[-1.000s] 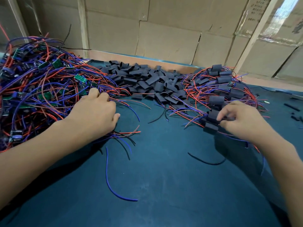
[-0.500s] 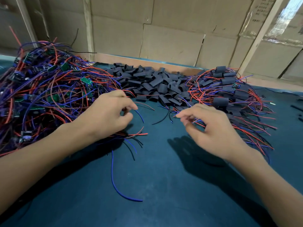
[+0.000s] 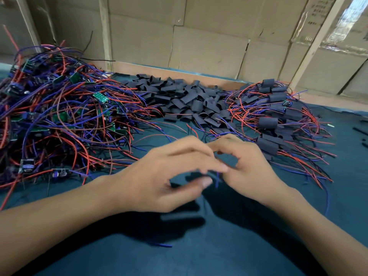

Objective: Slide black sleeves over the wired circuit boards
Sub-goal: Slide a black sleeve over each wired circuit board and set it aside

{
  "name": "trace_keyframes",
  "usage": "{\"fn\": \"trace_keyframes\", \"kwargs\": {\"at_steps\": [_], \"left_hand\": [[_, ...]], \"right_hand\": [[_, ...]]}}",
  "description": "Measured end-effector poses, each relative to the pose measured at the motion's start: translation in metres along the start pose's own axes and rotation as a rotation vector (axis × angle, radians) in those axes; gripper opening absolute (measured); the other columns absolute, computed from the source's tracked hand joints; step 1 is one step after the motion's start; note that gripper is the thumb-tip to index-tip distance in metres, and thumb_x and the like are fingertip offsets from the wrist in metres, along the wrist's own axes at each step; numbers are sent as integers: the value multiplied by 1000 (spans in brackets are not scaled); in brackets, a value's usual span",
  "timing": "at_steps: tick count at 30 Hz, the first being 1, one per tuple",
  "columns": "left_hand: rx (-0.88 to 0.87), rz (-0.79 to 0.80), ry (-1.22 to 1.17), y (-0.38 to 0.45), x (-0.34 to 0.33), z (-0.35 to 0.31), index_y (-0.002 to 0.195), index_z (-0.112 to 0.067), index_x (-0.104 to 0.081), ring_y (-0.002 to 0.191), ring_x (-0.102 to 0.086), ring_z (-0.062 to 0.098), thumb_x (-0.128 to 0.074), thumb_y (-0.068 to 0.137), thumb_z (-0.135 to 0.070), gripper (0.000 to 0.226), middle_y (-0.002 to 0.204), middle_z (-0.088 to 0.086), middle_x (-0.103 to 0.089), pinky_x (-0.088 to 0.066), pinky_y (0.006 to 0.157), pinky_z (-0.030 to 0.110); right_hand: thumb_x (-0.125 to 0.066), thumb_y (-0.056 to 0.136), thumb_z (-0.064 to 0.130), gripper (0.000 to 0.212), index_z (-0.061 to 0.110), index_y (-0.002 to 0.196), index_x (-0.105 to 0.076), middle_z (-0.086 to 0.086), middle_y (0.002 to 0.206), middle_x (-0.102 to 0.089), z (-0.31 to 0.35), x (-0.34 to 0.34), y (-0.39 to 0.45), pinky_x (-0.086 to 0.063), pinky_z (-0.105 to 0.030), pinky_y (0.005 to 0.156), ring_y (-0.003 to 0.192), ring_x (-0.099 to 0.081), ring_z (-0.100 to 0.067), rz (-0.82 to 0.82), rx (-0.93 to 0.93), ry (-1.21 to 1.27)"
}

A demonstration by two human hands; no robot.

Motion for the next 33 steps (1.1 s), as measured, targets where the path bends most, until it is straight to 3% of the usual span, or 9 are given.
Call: {"fn": "trace_keyframes", "kwargs": {"at_steps": [4,8,10,13,17,21,24,27,33], "left_hand": [[120,-93,261,2,28,32,137,-7,-56,119,-53,22,-58,91,-1,47,127,9,-55,-43,102,34],[217,211,396,-10,15,65,142,-12,-53,137,-43,24,-69,92,-22,54,141,3,-53,-34,114,45],[217,235,385,-13,10,67,139,-10,-55,140,-42,24,-68,95,-23,47,143,3,-53,-34,115,46],[165,218,372,-10,7,62,124,-6,-65,140,-46,26,-65,95,-7,29,138,4,-59,-37,113,46],[145,180,334,-9,13,57,118,-7,-68,122,-60,24,-48,103,-12,26,119,3,-69,-45,101,43],[299,93,122,-12,23,61,141,-16,-56,124,-57,7,-49,104,-17,38,133,-6,-64,-44,106,33],[281,59,107,-9,30,53,143,-19,-54,127,-54,2,-52,100,-28,44,136,-9,-62,-39,108,22],[288,-73,1,-3,38,46,130,-18,-64,114,-63,2,-63,97,-34,37,120,-12,-68,-43,99,15],[401,-143,-264,-5,29,53,110,-13,-70,69,-69,19,-64,96,-22,17,88,2,-71,-58,69,34]], "right_hand": [[-57,85,-20,44,14,102,-79,5,107,-73,-3,7,-3,-44,-22,99,114,-65,-14,64,-9,95],[-43,68,-20,56,8,100,-79,-1,105,-77,12,8,-6,-44,-31,104,128,-60,-20,113,69,259],[-46,69,-17,49,2,102,-77,-5,105,-77,18,7,-7,-42,-39,109,131,-58,-25,125,81,360],[-56,91,0,22,-6,103,-74,-13,107,-77,21,5,-7,-44,-42,109,127,-61,-31,108,77,456],[-65,95,12,22,-1,109,-75,-17,106,-76,10,14,-3,-52,-42,98,108,-71,-34,-22,-3,610],[-69,91,22,26,12,113,-77,-12,105,-77,-2,28,1,-54,-42,94,103,-71,-31,-159,-58,810],[-62,94,13,29,9,120,-74,-12,113,-75,-1,28,3,-52,-44,100,122,-64,-36,-120,-48,947],[-61,95,12,36,6,131,-66,-15,130,-68,4,25,4,-48,-49,105,135,-52,-39,-35,-42,1053],[-63,97,21,53,-4,142,-51,-29,146,-50,15,15,4,-36,-57,114,144,-38,-47,151,-77,1144]]}}
Point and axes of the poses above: each hand's wrist, its own y-axis towards the middle knuckle, its own x-axis out of the back of the hand, z = x × y, the point moved 9 cm from there along y, towards the middle knuckle
